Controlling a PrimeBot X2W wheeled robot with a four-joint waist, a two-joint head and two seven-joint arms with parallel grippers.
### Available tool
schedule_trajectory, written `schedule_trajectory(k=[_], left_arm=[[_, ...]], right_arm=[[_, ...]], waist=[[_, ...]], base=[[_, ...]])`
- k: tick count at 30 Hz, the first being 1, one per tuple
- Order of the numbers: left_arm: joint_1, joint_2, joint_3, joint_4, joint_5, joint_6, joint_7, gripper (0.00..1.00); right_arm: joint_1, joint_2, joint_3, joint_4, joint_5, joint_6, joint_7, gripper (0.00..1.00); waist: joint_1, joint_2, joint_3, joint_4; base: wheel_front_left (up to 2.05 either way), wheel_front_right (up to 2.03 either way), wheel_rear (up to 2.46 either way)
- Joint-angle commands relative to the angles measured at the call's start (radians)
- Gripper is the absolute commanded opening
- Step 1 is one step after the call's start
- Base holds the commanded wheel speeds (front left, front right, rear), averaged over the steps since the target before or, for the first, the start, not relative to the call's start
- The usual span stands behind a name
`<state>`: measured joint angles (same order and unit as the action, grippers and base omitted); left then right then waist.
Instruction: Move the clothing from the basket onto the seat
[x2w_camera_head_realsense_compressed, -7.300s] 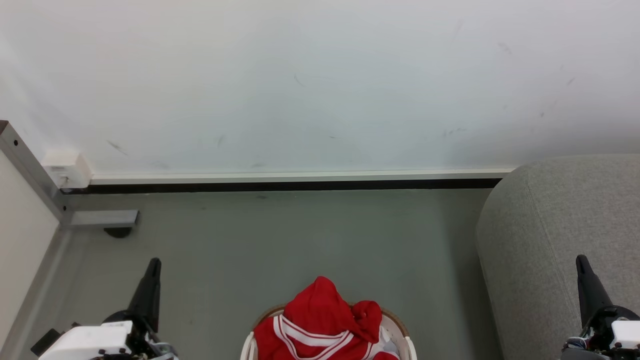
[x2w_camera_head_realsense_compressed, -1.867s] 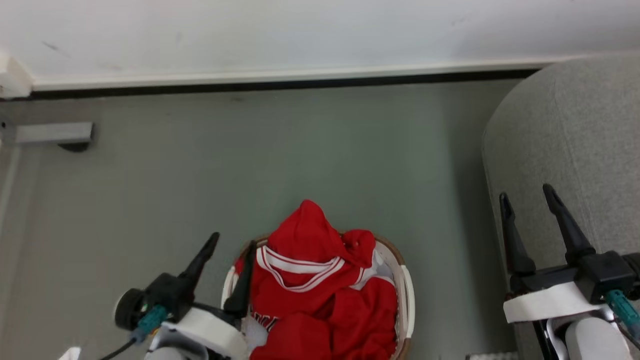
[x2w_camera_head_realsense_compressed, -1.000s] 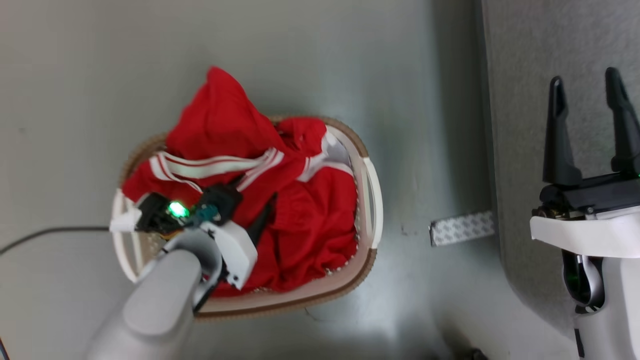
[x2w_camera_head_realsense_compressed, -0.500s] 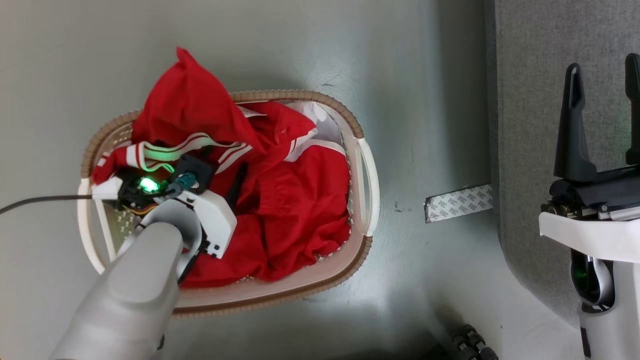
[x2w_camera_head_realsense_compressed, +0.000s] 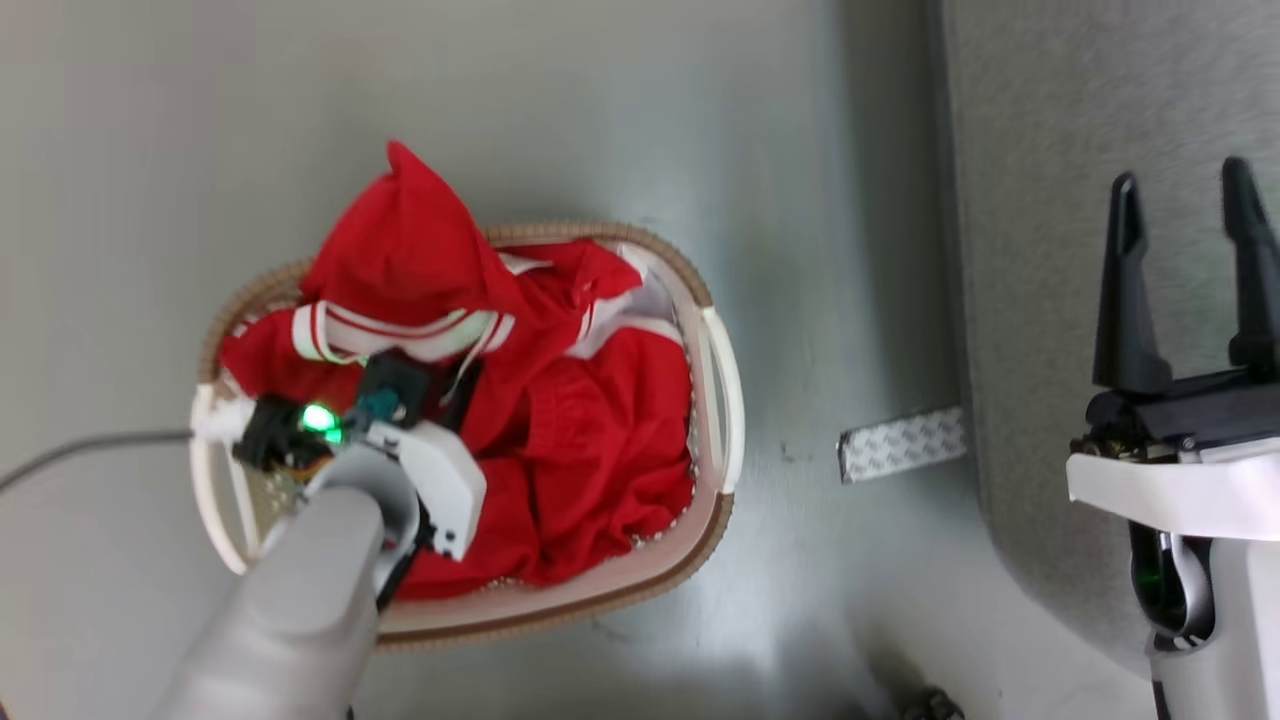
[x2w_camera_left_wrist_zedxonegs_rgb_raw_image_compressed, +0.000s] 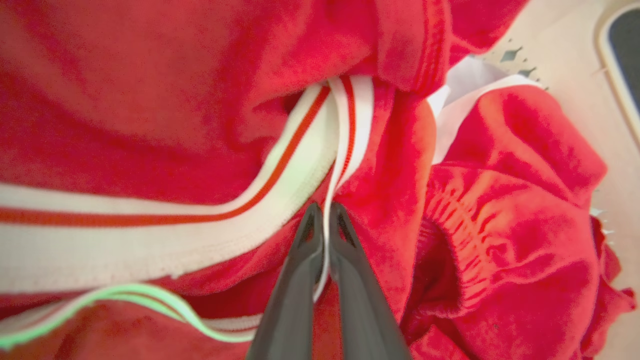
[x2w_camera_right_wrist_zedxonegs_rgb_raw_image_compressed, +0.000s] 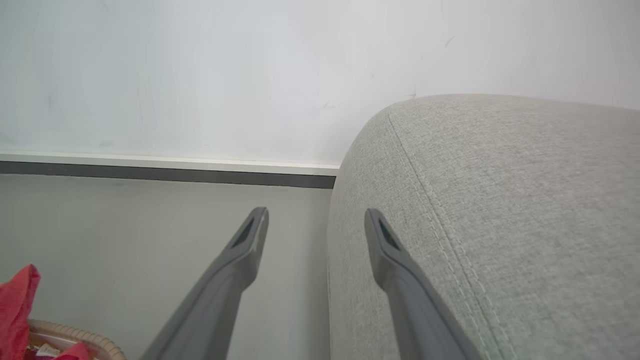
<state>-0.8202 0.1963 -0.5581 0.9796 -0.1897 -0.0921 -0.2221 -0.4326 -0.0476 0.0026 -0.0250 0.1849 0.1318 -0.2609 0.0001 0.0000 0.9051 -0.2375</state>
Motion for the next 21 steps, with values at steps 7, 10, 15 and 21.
schedule_trajectory(k=[7,10,15,21], left_arm=[[0.145,-0.023,0.032,-0.063,-0.082,-0.02,-0.041,0.0],[0.208,-0.034,0.05,-0.117,-0.119,-0.024,-0.043,0.0],[0.302,-0.042,0.073,-0.228,-0.157,-0.026,-0.043,0.0],[0.385,-0.042,0.085,-0.357,-0.183,-0.006,-0.036,0.0]], right_arm=[[0.067,-0.001,-0.021,0.051,-0.013,-0.002,-0.002,1.0],[0.107,-0.001,-0.028,0.077,-0.029,-0.002,-0.002,1.0],[0.18,-0.001,-0.034,0.115,-0.051,-0.002,-0.002,1.0],[0.243,-0.002,-0.021,0.157,-0.064,-0.002,-0.002,1.0]], waist=[[-0.0001,0.0,-0.249,0.036],[-0.0001,0.0,-0.35,0.06],[-0.0001,0.0,-0.502,0.104],[-0.0001,0.0,-0.642,0.139]], base=[[0.0,0.0,0.0],[0.0,0.0,0.0],[0.0,0.0,0.0],[0.0,0.0,0.0]])
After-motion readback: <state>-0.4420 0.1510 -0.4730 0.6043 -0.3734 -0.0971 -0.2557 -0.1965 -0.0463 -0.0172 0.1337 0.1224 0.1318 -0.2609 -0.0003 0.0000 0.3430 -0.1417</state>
